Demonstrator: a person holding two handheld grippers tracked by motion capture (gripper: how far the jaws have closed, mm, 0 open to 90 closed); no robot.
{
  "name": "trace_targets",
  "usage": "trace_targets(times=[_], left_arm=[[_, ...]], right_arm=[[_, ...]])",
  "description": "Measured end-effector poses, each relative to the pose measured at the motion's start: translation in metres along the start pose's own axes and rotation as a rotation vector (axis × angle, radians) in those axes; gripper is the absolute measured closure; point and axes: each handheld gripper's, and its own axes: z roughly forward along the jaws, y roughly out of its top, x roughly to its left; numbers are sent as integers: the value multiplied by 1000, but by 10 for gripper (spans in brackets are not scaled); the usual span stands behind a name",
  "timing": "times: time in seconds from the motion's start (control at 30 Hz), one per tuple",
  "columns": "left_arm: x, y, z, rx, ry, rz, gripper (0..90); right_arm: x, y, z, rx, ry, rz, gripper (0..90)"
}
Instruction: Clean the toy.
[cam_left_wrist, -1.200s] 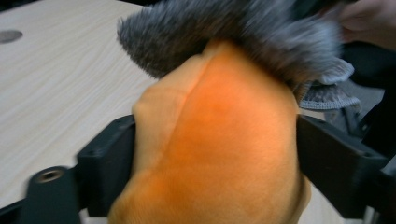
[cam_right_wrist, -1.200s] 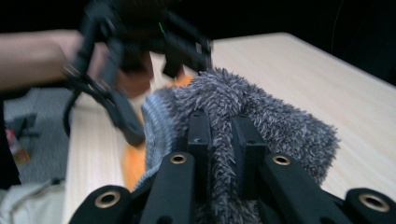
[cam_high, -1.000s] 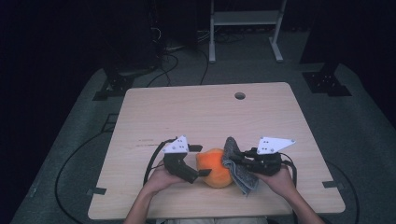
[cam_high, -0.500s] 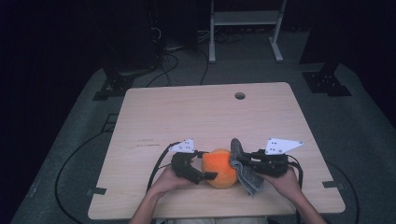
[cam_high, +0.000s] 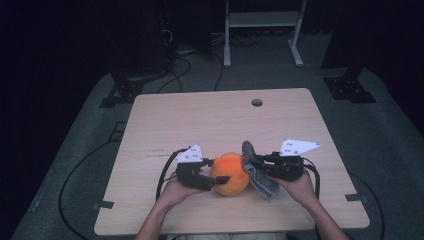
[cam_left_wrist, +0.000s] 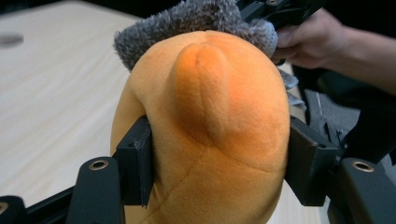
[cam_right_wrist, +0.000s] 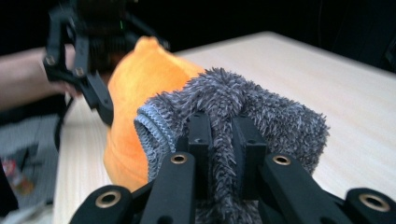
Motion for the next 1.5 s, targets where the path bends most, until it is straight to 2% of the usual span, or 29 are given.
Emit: trace_targets(times=[0.03, 0.07, 0.17, 0.2, 0.3, 0.4, 0.47, 0.5, 0.6, 0.73, 0.8, 0.87, 0.93, 0.97, 1.03, 1.17, 1.23, 1.27, 1.3, 1.33, 1.4, 1.43, 1.47, 1.5], left_arm=[[2, -3, 2, 14, 0, -13, 353], [4, -5, 3, 2, -4, -27, 351], [4, -5, 4, -3, 21, -40, 337], [4, -5, 5, -5, 25, -43, 327], [3, -4, 8, -8, 48, -49, 325], [-1, -4, 11, -7, 60, -41, 328], [-2, -4, 11, 5, 73, -32, 327], [-1, -4, 9, 8, 70, -40, 328], [0, -7, 8, 14, 68, -39, 331], [-1, -7, 8, 24, 62, -24, 310], [-3, -7, 8, 29, 62, -14, 305], [-4, -7, 9, 27, 41, -2, 279], [-5, -8, 10, 33, -11, 15, 170], [-5, -8, 10, 32, -11, 21, 165], [-8, -8, 13, 34, 7, 49, 189], [-10, -8, 14, 37, 22, 78, 296], [-12, -9, 15, 42, 18, 92, 313], [-13, -10, 15, 46, 6, 108, 313], [-13, -11, 14, 43, -1, 112, 312], [-12, -13, 12, 40, -11, 117, 309], [-9, -13, 9, 38, -25, 102, 271], [-8, -12, 7, 28, -28, 86, 216], [-6, -11, 6, 23, -15, 67, 160], [-5, -9, 8, 42, 3, 54, 113]], right_arm=[[-2, -4, 6, 42, -1, 0, 789], [-3, -7, 9, 60, -5, -4, 789], [-6, -13, 7, 42, 4, 29, 792], [-3, -11, 6, 44, -9, 17, 794], [6, -1, 7, 58, -8, -18, 797], [19, 17, 14, 46, 46, -68, 799], [28, 26, 21, 74, 26, -135, 798], [29, 28, 23, 81, 21, -144, 798], [24, 23, 22, 81, 18, -124, 800], [13, 7, 14, 66, 19, -62, 798], [11, -1, 9, 75, 8, -54, 799], [9, -9, 4, 87, -8, -44, 799], [7, -16, -1, 97, -14, -31, 799], [6, -19, -3, 99, -25, -22, 798], [4, -21, -6, 94, -10, 6, 799], [9, -13, -7, 94, -3, -15, 801], [16, -2, -3, 81, 25, -33, 801], [18, 3, -1, 80, 32, -46, 800], [22, 13, 2, 79, 34, -80, 800], [24, 17, 4, 83, 39, -86, 800], [24, 21, 8, 94, 47, -89, 801], [23, 21, 11, 95, 55, -84, 801], [24, 20, 13, 100, 62, -84, 801], [25, 20, 14, 98, 67, -87, 801]])
